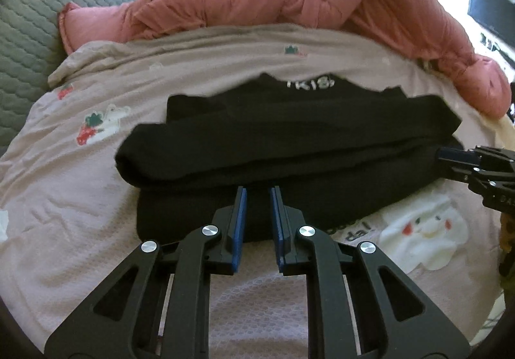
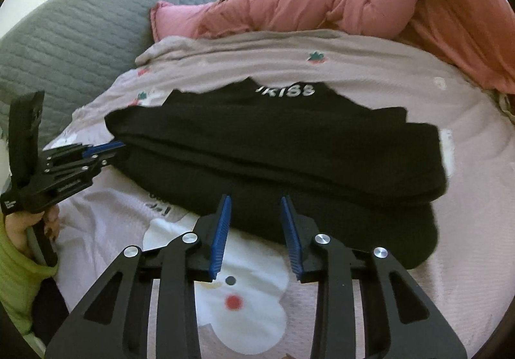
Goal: Fold small clothes
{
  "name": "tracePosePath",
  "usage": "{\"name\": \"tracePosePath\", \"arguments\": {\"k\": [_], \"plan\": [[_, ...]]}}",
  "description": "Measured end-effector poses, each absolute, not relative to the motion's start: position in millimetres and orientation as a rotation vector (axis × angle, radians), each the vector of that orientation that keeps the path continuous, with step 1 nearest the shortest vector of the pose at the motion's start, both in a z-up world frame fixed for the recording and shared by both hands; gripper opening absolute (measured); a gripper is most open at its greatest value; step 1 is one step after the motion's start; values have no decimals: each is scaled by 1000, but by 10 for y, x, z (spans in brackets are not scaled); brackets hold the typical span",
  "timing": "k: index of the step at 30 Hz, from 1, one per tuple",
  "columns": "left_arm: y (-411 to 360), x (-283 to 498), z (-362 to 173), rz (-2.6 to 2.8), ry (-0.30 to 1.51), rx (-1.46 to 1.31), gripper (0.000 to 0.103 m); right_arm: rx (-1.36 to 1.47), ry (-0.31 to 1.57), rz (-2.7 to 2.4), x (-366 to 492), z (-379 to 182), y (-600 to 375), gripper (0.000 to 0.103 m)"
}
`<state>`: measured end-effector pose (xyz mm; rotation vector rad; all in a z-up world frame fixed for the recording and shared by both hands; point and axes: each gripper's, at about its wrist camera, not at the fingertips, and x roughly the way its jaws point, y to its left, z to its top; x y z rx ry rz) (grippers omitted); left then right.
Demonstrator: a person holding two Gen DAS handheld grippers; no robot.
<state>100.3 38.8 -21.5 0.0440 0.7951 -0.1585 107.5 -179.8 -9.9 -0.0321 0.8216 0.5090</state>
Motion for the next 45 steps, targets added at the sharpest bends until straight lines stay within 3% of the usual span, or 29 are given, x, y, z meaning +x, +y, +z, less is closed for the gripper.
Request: {"name": "tracePosePath", "arguments": {"k": [3,7,13,17,31,45], "plan": [[420,1045,-261,-146,811,37,9,-72,842,476,1121,-184,-1730,31],[462,1101,-293,-134,816,21,19,-90,857,456,1195,-258,-1695,30],[474,1193,-277,-141,809,29,21,-104,845,425,1310,-273,-1696,30],[467,1294,-214,-129,794,54,29,-116,836,411,1422,-235,-1698,30],[606,1953,-248,-106,874,-60,31,-78,867,383,2004,-192,-1732,30],[943,2329,-107,-90,799,-241,41,-65,874,292,2604,-186,-1762,33]]}}
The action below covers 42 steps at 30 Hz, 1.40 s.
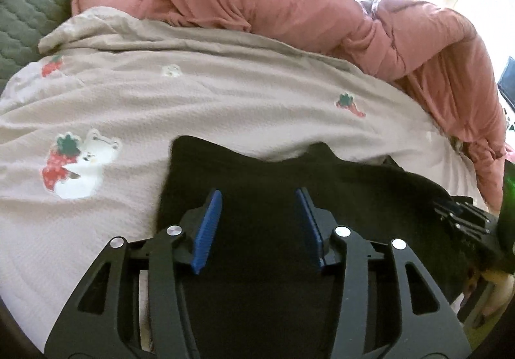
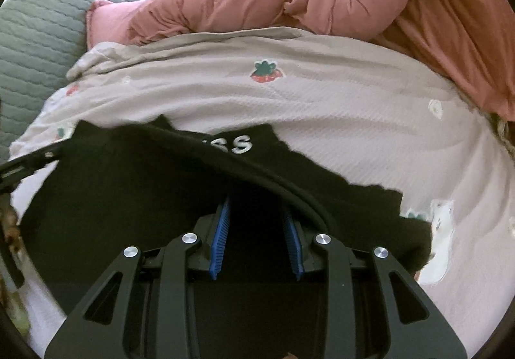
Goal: Fold small clothes
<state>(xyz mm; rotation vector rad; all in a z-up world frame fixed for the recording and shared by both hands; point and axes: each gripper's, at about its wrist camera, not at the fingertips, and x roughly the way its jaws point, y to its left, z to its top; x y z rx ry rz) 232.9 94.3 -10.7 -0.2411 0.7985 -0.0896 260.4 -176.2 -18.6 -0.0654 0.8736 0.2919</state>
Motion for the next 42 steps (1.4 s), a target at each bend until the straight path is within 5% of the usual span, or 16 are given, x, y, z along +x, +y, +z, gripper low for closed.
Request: {"name": "tracePosePath", "arguments": {"k": [6,8,14,24,30,31,32,34,35,42], "plan": [[1253,2294,-123,-51,790,-303,45,-80,825,220,2759,-120,-1853,41],[1335,2280,-131,-30,788,-316,47,-66,786,194,2715,-46,-1946,59],[1474,2233,-188,-16,803,-356,55,-15,747,112,2560,52,-2369,70],[1459,2200,-354,-30,842,-392,60,70,827,115,2495,-175,-2675,71],[1422,2227,-411,-54,836,-389,60,130,862,131,2638,-252,-2735,46],[1415,2231,-416,-53,835,-384,54,133,864,135,2649,-265,-2738,39],[1405,2231,-416,-46,830,-371,35,131,868,137,2662,-279,-2732,31],[1392,2228,-411,-37,822,-350,15,118,875,140,2669,-317,-2714,22],[1373,2228,-400,-36,817,-334,10,112,873,141,2662,-322,-2713,15],[1169,2161,-110,-45,689,-182,4,110,794,117,2553,-192,-2813,7]]}}
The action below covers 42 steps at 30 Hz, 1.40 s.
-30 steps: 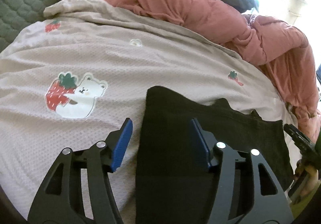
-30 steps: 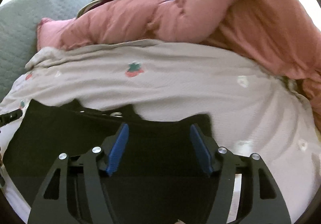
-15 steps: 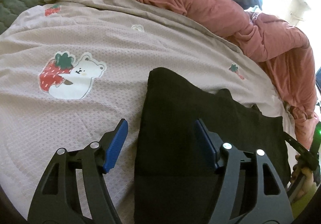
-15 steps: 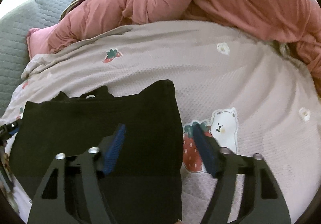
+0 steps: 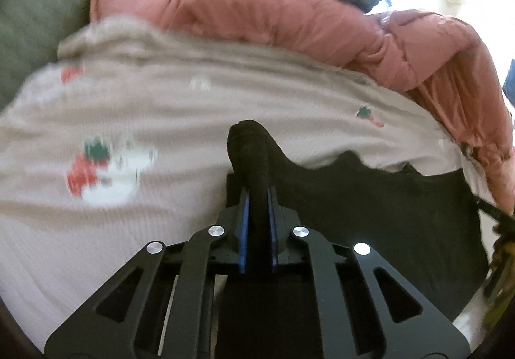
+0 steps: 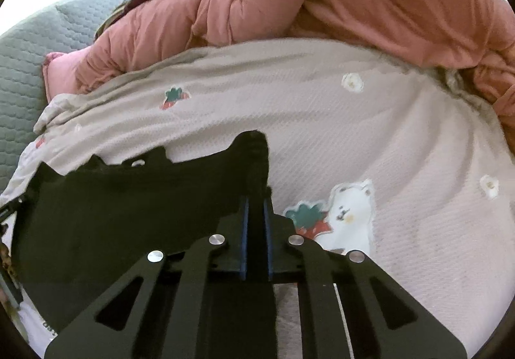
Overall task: Fold small clothes
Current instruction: 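Grasp the shirt's side edge with both grippers and fold it inward, then open both grippers and release the folded black sweatshirt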
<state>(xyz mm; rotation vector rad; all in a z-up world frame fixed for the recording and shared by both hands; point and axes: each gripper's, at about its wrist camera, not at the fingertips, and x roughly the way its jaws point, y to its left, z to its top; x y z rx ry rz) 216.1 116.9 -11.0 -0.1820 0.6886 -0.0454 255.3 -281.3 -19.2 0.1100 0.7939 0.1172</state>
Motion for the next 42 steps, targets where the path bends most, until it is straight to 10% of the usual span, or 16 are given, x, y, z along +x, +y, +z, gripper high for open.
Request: {"name": "tracePosePath", "arguments": {"k": [9,26,42], "plan": [[1211,2357,-443,21,832,-165,13,25,818,51,2574,-309,-2789,8],[1169,2207,-402,37,850,-155,31,-45,849,-55,2323,-392,-2753,48],[1167,2018,-388,28,879,-173,45,-11,880,-44,1959,-423,-2806,60]]}}
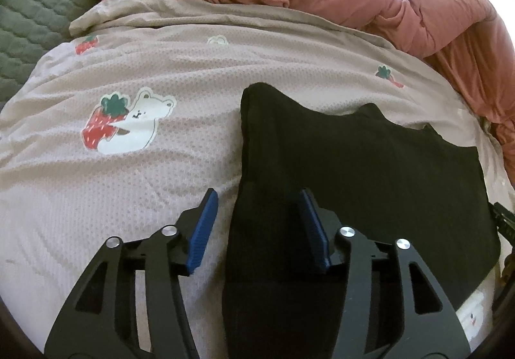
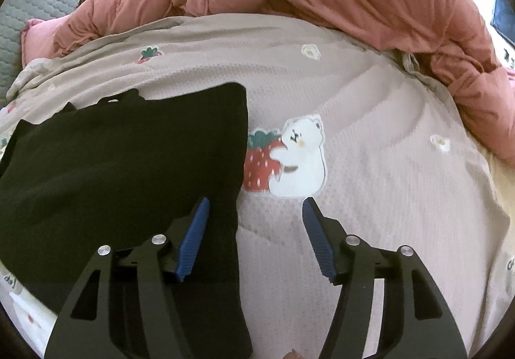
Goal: Fold small clothes
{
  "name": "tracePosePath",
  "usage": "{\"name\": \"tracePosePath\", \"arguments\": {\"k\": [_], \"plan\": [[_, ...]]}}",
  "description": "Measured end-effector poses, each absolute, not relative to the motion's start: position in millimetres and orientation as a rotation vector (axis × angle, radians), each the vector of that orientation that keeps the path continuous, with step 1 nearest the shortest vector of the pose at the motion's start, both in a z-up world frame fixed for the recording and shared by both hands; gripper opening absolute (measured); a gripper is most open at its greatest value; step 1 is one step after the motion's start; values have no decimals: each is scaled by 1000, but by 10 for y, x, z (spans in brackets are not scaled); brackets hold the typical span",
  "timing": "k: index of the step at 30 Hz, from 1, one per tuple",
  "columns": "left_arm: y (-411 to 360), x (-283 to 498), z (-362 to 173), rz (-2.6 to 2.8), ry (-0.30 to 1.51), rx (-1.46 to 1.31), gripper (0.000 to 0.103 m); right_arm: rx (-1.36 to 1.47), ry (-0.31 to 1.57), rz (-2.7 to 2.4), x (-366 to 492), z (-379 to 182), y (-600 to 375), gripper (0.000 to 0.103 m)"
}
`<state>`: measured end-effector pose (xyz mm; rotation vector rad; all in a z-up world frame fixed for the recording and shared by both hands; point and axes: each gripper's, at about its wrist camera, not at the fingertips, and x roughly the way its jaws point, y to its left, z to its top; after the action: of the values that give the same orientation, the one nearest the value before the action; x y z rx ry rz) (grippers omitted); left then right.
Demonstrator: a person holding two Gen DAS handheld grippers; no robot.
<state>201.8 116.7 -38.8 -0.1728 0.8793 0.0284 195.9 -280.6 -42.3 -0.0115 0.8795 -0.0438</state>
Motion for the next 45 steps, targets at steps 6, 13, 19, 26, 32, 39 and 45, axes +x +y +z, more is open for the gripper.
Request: {"name": "tracePosePath", "arguments": {"k": [6,13,19,26,32,39,45], "plan": [[1181,1848,-325,8,893,-208,60,21,881,-24,1733,-375,-2839,68],[1197,1651,-138,7,841,-203,75,49,830,30,1424,-156,-2794,85],[1316,1488,2,35,790,-213,86,15,782,114,1255,50,-2526,94],[1531,1398,67,95,758,-243,86,-42,743,258,1129,218,-1951,95],[1643,1348,138,128,721,-268,93,-143,713,370,1055,285,-1361,95],[1724,1349,148,137,711,-292,93,-240,700,463,1017,244,-836,95],[1799,1430,80,156,726,-311,93,-330,721,533,1009,66,-434,95]]}}
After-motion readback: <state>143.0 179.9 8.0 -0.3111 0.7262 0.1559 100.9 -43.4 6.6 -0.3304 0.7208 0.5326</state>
